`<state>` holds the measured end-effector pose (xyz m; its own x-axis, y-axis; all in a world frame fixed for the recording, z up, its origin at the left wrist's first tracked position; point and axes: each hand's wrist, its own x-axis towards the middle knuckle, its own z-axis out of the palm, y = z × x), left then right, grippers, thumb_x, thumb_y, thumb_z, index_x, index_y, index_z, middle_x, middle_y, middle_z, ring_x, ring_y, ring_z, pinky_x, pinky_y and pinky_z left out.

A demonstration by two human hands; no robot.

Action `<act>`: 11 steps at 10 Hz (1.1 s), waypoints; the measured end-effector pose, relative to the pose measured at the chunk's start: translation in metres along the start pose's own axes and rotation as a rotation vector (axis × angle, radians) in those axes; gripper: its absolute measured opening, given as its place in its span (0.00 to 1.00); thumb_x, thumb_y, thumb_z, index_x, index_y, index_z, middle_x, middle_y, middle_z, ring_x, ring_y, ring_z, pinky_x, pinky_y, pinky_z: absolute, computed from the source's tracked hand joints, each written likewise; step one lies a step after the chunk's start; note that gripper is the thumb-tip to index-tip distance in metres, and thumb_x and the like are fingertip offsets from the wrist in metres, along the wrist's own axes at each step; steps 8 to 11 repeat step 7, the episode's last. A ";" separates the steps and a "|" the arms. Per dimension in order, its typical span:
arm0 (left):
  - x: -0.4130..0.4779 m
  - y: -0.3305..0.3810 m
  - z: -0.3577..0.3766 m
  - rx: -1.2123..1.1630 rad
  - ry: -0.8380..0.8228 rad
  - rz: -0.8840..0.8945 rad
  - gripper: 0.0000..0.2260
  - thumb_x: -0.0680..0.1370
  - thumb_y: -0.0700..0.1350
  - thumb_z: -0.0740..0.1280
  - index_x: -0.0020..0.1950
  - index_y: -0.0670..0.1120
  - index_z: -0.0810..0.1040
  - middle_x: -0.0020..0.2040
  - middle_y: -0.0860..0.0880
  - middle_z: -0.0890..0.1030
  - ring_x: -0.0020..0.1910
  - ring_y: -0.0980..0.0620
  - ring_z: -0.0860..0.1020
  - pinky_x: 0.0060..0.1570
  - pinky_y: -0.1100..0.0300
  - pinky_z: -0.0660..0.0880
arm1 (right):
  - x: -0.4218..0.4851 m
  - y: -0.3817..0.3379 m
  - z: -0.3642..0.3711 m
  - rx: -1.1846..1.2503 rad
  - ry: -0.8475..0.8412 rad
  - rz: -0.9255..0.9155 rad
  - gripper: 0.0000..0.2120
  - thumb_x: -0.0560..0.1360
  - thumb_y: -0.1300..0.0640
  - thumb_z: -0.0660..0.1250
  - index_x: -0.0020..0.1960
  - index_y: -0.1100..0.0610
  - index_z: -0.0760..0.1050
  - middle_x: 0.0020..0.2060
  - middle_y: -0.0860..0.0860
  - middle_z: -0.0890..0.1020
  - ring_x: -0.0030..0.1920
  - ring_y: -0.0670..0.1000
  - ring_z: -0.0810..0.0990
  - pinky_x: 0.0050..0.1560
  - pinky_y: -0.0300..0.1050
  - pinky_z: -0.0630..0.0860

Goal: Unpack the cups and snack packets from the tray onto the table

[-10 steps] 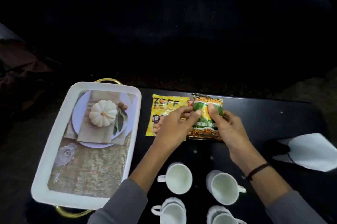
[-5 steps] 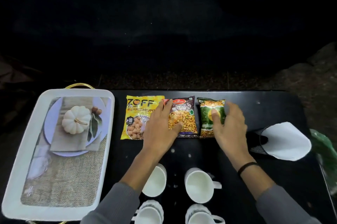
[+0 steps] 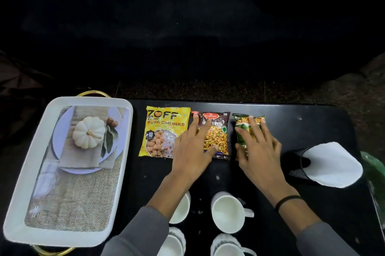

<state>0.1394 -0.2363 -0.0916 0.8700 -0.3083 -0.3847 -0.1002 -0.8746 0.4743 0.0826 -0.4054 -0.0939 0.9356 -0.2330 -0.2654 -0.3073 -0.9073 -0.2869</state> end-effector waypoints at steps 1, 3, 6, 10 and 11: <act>-0.002 0.003 -0.002 -0.018 -0.007 0.003 0.33 0.80 0.56 0.67 0.81 0.57 0.55 0.83 0.51 0.51 0.78 0.45 0.61 0.75 0.45 0.61 | -0.002 -0.003 -0.003 0.017 0.019 -0.006 0.21 0.80 0.52 0.67 0.72 0.49 0.73 0.82 0.51 0.61 0.83 0.56 0.52 0.75 0.61 0.57; -0.019 0.008 -0.011 -0.087 0.035 0.018 0.28 0.82 0.52 0.66 0.80 0.55 0.60 0.83 0.53 0.55 0.77 0.47 0.64 0.75 0.47 0.62 | -0.013 -0.014 -0.010 0.042 0.112 -0.097 0.17 0.79 0.55 0.69 0.66 0.58 0.77 0.76 0.55 0.71 0.80 0.55 0.62 0.73 0.57 0.63; -0.067 0.024 -0.046 -0.181 0.142 -0.025 0.12 0.82 0.49 0.63 0.65 0.53 0.77 0.62 0.55 0.80 0.60 0.50 0.78 0.60 0.49 0.75 | -0.044 -0.040 -0.052 0.128 0.106 -0.240 0.05 0.79 0.57 0.69 0.54 0.56 0.80 0.52 0.52 0.82 0.54 0.55 0.79 0.56 0.51 0.74; -0.088 0.031 -0.061 -0.205 0.144 -0.008 0.10 0.82 0.50 0.63 0.62 0.52 0.79 0.55 0.54 0.84 0.50 0.51 0.82 0.55 0.49 0.78 | -0.060 -0.057 -0.068 0.145 0.116 -0.246 0.04 0.78 0.56 0.69 0.50 0.56 0.79 0.45 0.52 0.82 0.47 0.54 0.78 0.49 0.48 0.75; -0.088 0.031 -0.061 -0.205 0.144 -0.008 0.10 0.82 0.50 0.63 0.62 0.52 0.79 0.55 0.54 0.84 0.50 0.51 0.82 0.55 0.49 0.78 | -0.060 -0.057 -0.068 0.145 0.116 -0.246 0.04 0.78 0.56 0.69 0.50 0.56 0.79 0.45 0.52 0.82 0.47 0.54 0.78 0.49 0.48 0.75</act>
